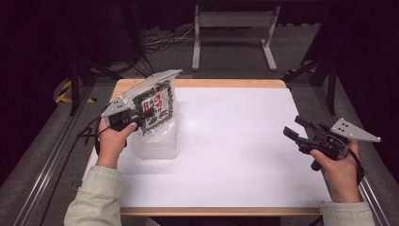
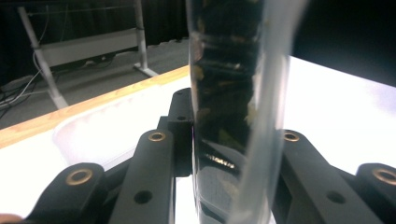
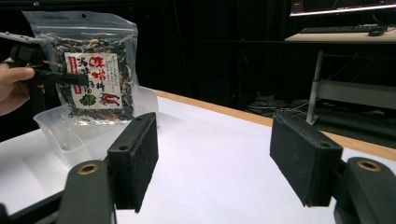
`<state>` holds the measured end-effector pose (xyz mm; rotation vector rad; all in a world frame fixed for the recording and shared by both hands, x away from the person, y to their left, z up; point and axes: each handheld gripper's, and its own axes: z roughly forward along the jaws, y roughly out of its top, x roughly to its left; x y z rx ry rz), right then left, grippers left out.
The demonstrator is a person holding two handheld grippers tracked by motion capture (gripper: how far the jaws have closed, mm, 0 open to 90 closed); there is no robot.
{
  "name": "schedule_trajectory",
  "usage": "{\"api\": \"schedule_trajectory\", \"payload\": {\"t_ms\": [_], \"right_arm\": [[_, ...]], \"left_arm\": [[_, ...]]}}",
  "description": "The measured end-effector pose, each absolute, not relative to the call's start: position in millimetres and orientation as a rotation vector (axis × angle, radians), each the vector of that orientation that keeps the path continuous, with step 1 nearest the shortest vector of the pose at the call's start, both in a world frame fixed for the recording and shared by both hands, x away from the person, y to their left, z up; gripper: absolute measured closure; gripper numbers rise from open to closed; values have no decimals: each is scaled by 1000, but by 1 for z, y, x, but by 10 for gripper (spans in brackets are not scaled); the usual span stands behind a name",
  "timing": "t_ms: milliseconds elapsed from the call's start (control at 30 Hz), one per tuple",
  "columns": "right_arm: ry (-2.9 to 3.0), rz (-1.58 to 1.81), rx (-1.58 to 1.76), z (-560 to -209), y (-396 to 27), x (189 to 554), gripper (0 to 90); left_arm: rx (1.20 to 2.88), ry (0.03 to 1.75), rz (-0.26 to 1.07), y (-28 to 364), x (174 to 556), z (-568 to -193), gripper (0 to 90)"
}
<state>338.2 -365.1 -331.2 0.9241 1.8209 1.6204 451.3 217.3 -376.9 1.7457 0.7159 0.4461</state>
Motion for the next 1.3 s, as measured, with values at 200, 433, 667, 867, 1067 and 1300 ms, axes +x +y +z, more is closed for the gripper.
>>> {"api": "schedule_trajectory", "payload": {"t_ms": [200, 433, 667, 867, 1067, 1300], "right_arm": [[1820, 1628, 921, -331, -364, 339, 333], [1828, 1632, 923, -332, -363, 340, 332], [1833, 1631, 916, -333, -361, 341, 332], [1833, 1630, 923, -333, -360, 341, 331], [1837, 1629, 920, -334, -360, 343, 331], [1842, 1633, 927, -335, -359, 344, 329]], "left_arm": [[1765, 729, 420, 219, 452, -383, 718], [1767, 737, 407, 222, 452, -389, 720], [1743, 737, 396, 225, 450, -395, 720], [1731, 748, 384, 229, 449, -397, 719], [1694, 776, 358, 236, 452, -403, 718], [1688, 803, 340, 236, 456, -402, 712]]}}
